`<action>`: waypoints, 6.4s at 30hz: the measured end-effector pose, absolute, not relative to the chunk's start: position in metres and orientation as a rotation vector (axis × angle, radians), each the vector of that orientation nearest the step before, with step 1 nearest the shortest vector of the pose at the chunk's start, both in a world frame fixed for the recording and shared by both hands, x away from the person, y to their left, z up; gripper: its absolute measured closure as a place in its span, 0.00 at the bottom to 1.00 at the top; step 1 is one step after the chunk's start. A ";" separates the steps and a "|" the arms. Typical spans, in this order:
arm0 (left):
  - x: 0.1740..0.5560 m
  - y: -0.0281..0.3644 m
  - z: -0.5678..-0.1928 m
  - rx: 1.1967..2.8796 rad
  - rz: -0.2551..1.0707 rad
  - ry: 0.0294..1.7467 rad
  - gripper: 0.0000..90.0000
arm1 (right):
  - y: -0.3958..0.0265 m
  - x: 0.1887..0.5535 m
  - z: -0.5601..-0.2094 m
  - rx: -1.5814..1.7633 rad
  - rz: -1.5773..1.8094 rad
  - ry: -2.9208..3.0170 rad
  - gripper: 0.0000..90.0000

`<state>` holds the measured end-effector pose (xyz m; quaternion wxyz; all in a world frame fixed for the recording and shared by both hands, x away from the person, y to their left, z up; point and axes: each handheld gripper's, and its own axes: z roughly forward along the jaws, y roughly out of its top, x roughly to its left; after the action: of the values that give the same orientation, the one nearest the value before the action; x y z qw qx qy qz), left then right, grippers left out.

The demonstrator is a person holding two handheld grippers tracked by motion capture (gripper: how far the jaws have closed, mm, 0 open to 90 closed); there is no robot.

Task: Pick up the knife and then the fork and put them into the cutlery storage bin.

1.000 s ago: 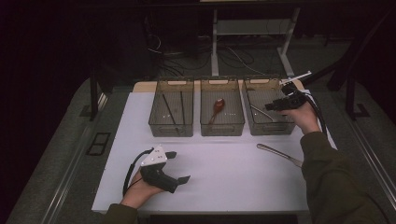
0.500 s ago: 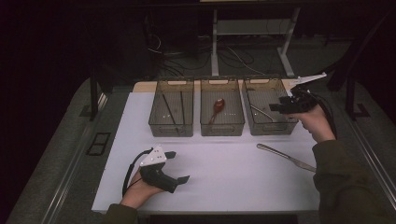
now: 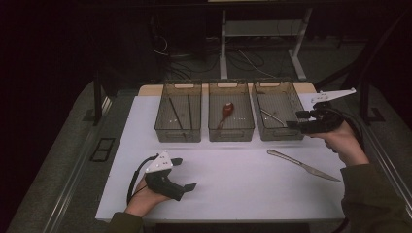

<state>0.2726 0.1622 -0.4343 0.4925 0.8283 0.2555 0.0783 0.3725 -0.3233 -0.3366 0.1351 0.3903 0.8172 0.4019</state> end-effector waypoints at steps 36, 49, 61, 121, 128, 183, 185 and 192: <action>0.272 0.162 -0.434 2.027 0.199 0.614 0.00 | -0.326 0.338 -0.390 1.002 0.589 2.727 0.65; 0.272 0.162 -0.435 2.037 0.196 0.609 0.00 | -0.307 0.357 -0.404 0.908 0.345 2.882 0.78; 0.272 0.162 -0.435 2.036 0.194 0.613 0.00 | -0.294 0.368 -0.418 0.856 0.185 2.948 0.80; 0.272 0.164 -0.435 2.037 0.195 0.608 0.00 | -0.348 0.358 -0.355 1.185 1.103 2.408 0.88; 0.272 0.164 -0.435 2.030 0.199 0.607 0.00 | -0.355 0.358 -0.354 1.249 1.191 2.300 0.88; 0.272 0.170 -0.433 1.985 0.201 0.622 0.00 | -0.337 0.447 -0.311 1.294 1.216 2.012 0.88; 0.271 0.169 -0.433 1.979 0.202 0.623 0.00 | -0.337 0.449 -0.315 1.305 1.205 2.015 0.88; 0.271 0.169 -0.433 1.981 0.201 0.622 0.00 | -0.340 0.450 -0.330 1.322 1.188 2.028 0.88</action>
<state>0.2714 0.1692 -0.4328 0.5036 0.8204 0.2578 0.0831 0.4499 -0.3399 -0.3295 0.2206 0.4781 0.7335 0.4298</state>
